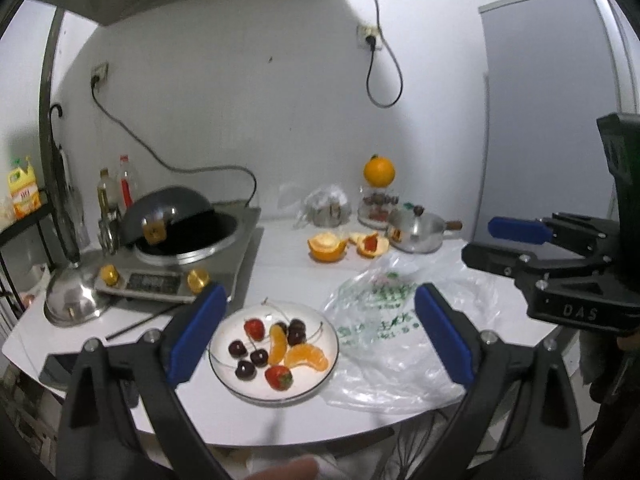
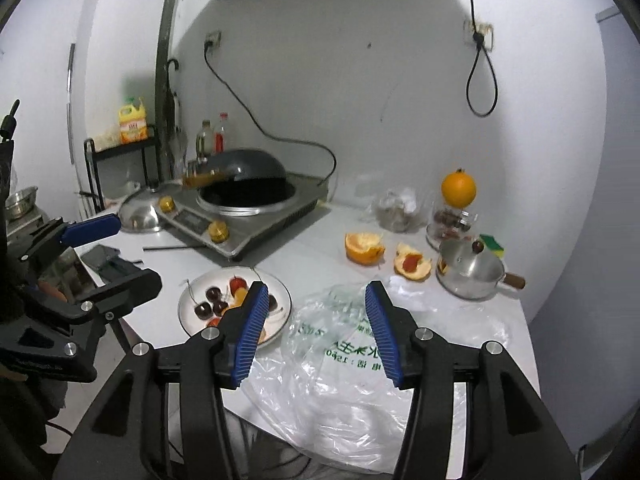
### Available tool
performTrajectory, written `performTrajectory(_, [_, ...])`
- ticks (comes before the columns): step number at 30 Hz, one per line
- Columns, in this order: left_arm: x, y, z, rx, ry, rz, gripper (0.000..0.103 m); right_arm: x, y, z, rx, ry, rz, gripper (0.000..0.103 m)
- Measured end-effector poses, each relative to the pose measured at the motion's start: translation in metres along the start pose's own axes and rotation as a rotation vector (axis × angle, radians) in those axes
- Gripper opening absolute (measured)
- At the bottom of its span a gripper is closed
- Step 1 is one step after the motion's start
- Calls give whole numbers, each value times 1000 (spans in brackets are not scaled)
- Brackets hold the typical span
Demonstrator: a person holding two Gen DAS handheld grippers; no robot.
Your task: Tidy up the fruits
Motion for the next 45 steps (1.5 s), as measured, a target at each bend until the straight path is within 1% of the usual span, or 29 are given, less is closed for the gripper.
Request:
performTrajectory(4, [4,16,16,27,15,-21,96,-2,13,22,52,1,0,61])
performTrajectory(8, [5,30,34,63,14,-7,96,-2,24,44,98,-10,0,61])
performTrajectory(11, [7,39,47,94,29,-17,96,-1,29,55,117,-17,3,61])
performTrajectory(16, [14,52,65,135,30,-30,96,2,39,76,158,-34,2,61])
performTrajectory(20, [19,68,84,195,31,-27,96,1,49,91,195,-40,-2,62])
performTrajectory(23, [20,78,94,223,27,-13,96,1,55,102,219,-52,0,63])
performTrajectory(30, [26,97,115,275,25,10,98,8,63,126,265,-101,-7,72])
performTrajectory(32, [28,103,122,295,25,12,99,11,64,133,277,-113,-7,72])
performTrajectory(39, [32,110,135,322,19,16,100,16,68,145,302,-140,0,72])
performTrajectory(45, [30,110,135,325,19,18,100,19,67,147,306,-155,-1,72])
Point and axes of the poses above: each gripper's, at about its wrist camera, not at the fingertips, and z roughly against the way its jaws point, x to its right, y to its top, the point moved 9 cm from there along -z, roughly the way its jaws point, and after that the axes turned 3 degrees about y, right-handed, at the moved point
